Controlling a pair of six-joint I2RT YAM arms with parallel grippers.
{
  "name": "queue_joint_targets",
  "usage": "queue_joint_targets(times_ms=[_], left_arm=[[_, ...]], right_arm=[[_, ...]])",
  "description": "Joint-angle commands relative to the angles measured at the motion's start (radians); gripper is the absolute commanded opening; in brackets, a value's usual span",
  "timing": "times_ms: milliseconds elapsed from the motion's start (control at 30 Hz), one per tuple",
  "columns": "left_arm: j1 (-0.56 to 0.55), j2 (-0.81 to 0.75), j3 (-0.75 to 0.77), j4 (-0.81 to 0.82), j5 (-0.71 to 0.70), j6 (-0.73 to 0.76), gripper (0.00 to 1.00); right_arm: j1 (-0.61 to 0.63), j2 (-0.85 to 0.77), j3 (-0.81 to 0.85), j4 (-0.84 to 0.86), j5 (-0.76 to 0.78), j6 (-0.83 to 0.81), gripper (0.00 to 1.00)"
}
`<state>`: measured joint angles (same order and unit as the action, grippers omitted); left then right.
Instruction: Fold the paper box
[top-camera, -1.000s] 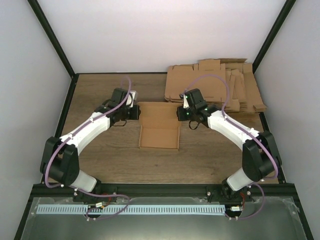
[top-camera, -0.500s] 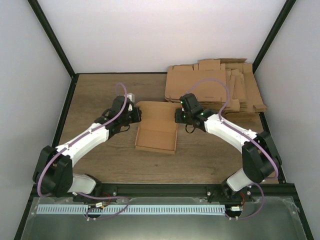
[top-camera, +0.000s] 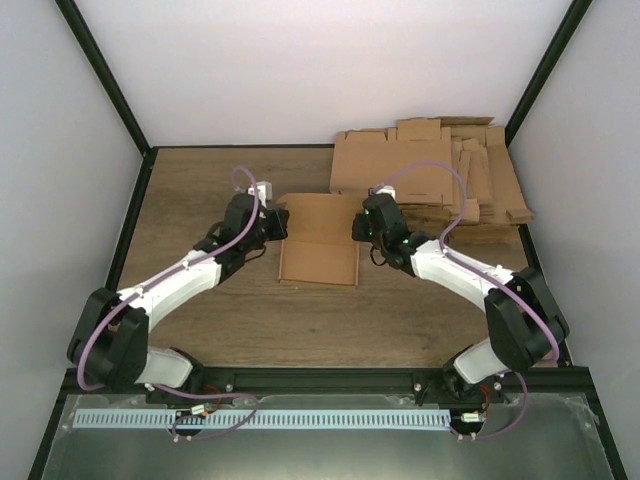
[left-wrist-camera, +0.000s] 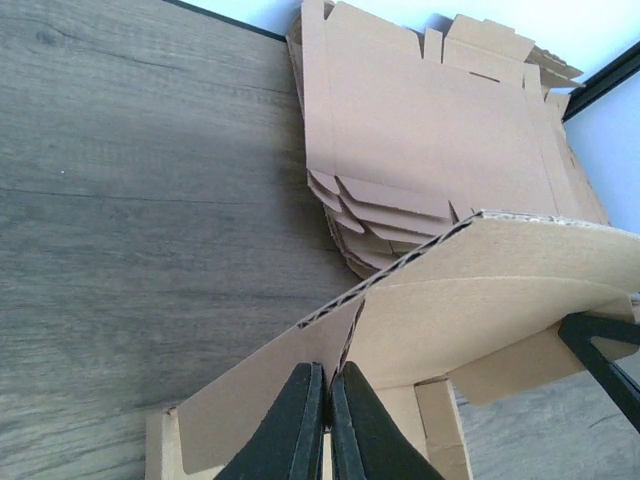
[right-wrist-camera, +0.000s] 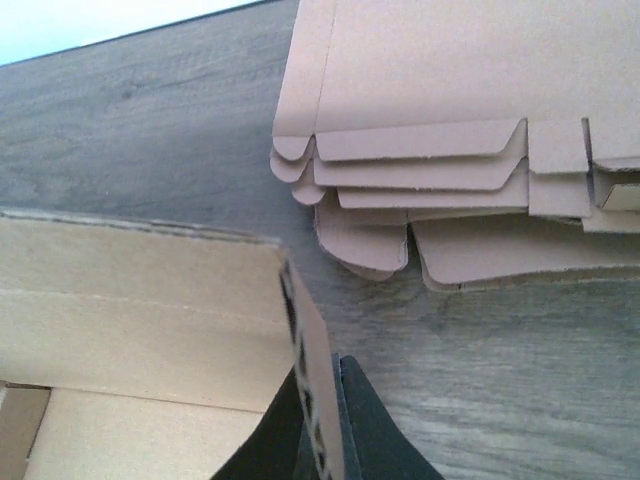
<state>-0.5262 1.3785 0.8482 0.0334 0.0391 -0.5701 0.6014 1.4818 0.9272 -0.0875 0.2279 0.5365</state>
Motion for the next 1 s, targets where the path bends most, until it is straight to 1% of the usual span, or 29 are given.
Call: queue_joint_targets(times_ms=[0, 100, 300, 633, 800, 967], left_arm=[[-0.026, 0.039, -0.048, 0.104, 0.079, -0.036, 0.06], [-0.026, 0.044, -0.087, 0.144, 0.08, -0.057, 0.06], [-0.029, 0.034, -0.154, 0.179, 0.09, -0.102, 0.06], [-0.055, -0.011, -0.231, 0.154, 0.078, -0.115, 0.06], [-0.063, -0.051, -0.254, 0.113, 0.073, -0.114, 0.06], [-0.074, -0.092, -0.286, 0.083, 0.074, -0.113, 0.06]], right_arm=[[0.032, 0.004, -0.019, 0.196, 0.004, 0.03, 0.02], [0.033, 0.005, -0.07, 0.243, 0.01, 0.044, 0.02], [0.08, 0.008, -0.114, 0.247, 0.066, 0.082, 0.02], [0.14, 0.003, -0.194, 0.238, 0.089, 0.128, 0.02], [0.186, -0.01, -0.211, 0.209, 0.115, 0.142, 0.02], [0.204, -0.033, -0.236, 0.193, 0.117, 0.148, 0.02]])
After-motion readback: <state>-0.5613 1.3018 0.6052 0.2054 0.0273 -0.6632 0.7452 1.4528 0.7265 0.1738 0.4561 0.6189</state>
